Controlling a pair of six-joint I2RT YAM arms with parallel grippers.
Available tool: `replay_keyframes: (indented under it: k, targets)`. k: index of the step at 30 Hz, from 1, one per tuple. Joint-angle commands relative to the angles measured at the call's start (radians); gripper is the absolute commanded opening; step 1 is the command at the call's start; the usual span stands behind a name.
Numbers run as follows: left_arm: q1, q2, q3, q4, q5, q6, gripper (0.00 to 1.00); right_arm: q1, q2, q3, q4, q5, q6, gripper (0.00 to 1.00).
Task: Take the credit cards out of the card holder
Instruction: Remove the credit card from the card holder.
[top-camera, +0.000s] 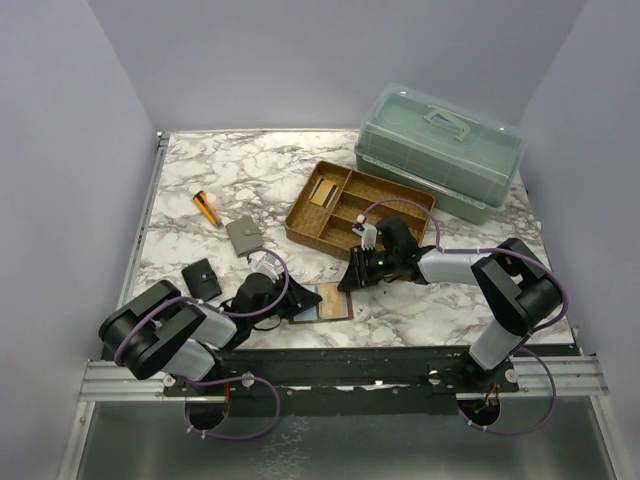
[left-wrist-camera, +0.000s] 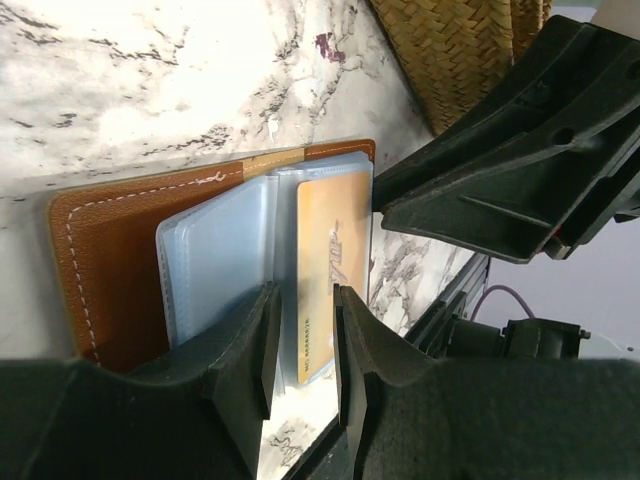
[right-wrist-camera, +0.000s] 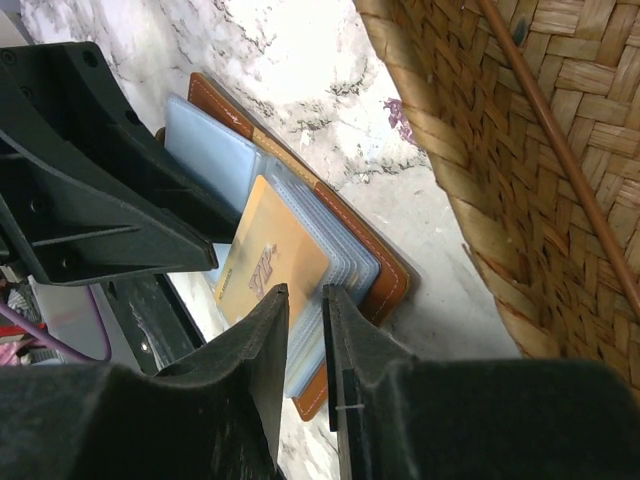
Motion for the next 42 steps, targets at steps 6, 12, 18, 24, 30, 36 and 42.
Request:
replay_keyframes:
  k: [6, 12, 18, 24, 30, 36, 42]
  targets:
    - [-0.008, 0.032, 0.02, -0.018, 0.023, 0.032, 0.33, 0.003, -0.015, 0.015, 0.0, -0.034, -0.01, 0.29]
    - [-0.008, 0.032, 0.022, -0.018, 0.021, 0.032, 0.32, 0.003, -0.011, 0.019, 0.0, -0.061, -0.007, 0.29]
    - [-0.008, 0.039, 0.024, -0.018, 0.025, 0.029, 0.31, 0.003, -0.007, 0.024, -0.009, -0.079, -0.01, 0.28]
    - [-0.01, 0.035, 0.028, -0.018, 0.029, 0.024, 0.3, 0.003, 0.017, 0.033, -0.025, -0.078, 0.001, 0.28]
    - [-0.01, 0.035, 0.023, -0.018, 0.021, 0.02, 0.29, 0.003, 0.04, 0.055, -0.089, 0.029, -0.025, 0.28]
    - [-0.011, 0.055, 0.022, -0.018, 0.012, 0.011, 0.27, 0.003, 0.042, 0.058, -0.106, 0.055, -0.028, 0.31]
    - [-0.011, 0.078, 0.032, -0.018, 0.016, 0.013, 0.22, 0.003, 0.052, 0.058, -0.107, 0.022, -0.019, 0.33]
